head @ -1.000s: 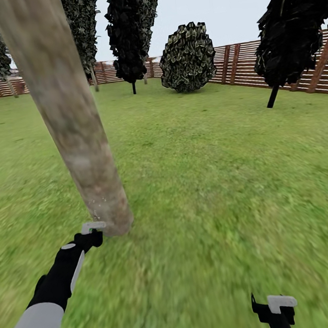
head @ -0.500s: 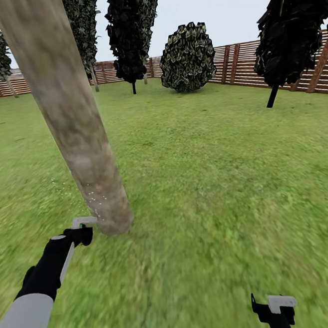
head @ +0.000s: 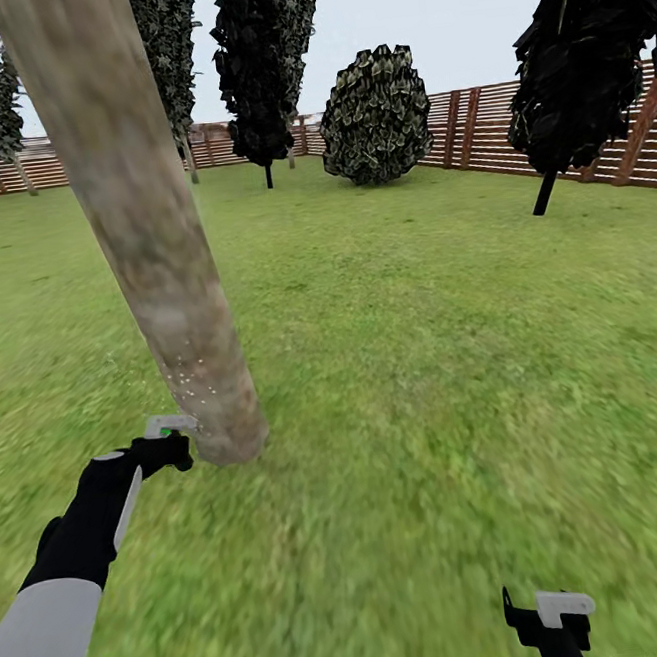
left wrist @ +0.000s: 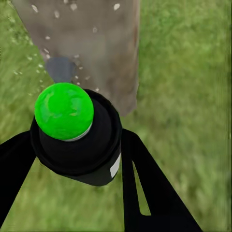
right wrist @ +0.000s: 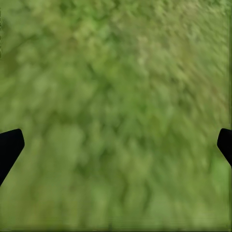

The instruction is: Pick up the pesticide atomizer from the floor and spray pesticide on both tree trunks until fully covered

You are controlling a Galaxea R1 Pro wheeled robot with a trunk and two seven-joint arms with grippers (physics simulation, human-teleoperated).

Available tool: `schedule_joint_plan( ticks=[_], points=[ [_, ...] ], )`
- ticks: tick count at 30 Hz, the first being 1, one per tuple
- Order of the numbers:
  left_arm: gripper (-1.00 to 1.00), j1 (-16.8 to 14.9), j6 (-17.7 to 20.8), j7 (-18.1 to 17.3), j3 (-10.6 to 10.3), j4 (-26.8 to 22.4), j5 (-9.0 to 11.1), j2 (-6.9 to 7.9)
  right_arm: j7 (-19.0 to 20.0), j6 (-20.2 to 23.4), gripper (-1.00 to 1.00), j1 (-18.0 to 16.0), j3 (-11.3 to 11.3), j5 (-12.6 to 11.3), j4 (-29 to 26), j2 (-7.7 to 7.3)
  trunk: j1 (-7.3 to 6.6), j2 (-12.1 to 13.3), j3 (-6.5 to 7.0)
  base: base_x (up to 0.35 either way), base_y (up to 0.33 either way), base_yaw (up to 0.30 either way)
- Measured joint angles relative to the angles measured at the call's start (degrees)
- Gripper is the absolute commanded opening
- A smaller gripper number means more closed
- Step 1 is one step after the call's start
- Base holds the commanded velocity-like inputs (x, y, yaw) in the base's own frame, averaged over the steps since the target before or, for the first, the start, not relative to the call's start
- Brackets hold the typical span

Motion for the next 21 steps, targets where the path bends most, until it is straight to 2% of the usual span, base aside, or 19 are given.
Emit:
schedule_joint_plan(
  ticks=[3, 8, 13, 15, 17, 21],
  points=[
    [-1.00, -0.23, 3.03, -0.18, -0.02, -2.28, -0.03, 0.33, 0.00, 0.00, 1.00, 0.00, 0.00, 0.00, 0.00, 0.00, 0.00, 0.00, 0.00, -0.016, 0.000, 0.000],
    [-1.00, -3.42, 6.58, -0.26, 0.41, -4.76, -0.21, 2.51, 0.00, 0.00, 1.00, 0.00, 0.00, 0.00, 0.00, 0.00, 0.00, 0.00, 0.00, -0.001, 0.000, 0.000],
    [-1.00, -3.71, 8.86, -0.33, -0.12, -8.91, 0.25, 2.13, 0.00, 0.00, 1.00, 0.00, 0.00, 0.00, 0.00, 0.00, 0.00, 0.00, 0.00, 0.000, 0.000, 0.000],
    [-1.00, -4.13, 10.76, -0.35, 0.03, -10.18, 0.04, 2.49, 0.00, 0.00, 1.00, 0.00, 0.00, 0.00, 0.00, 0.00, 0.00, 0.00, 0.00, 0.000, 0.000, 0.000],
    [-1.00, -4.80, 12.30, -0.41, 0.18, -10.56, 0.17, 2.73, 0.00, 0.00, 1.00, 0.00, 0.00, 0.00, 0.00, 0.02, 0.00, 0.00, 0.00, 0.000, 0.000, 0.000],
    [-1.00, -4.43, 13.01, -0.44, 0.14, -10.74, 0.12, 2.82, 0.10, 0.00, 1.00, 0.00, 0.00, -0.01, 0.00, 0.05, 0.00, 0.00, 0.00, 0.000, 0.000, 0.000]
  ],
)
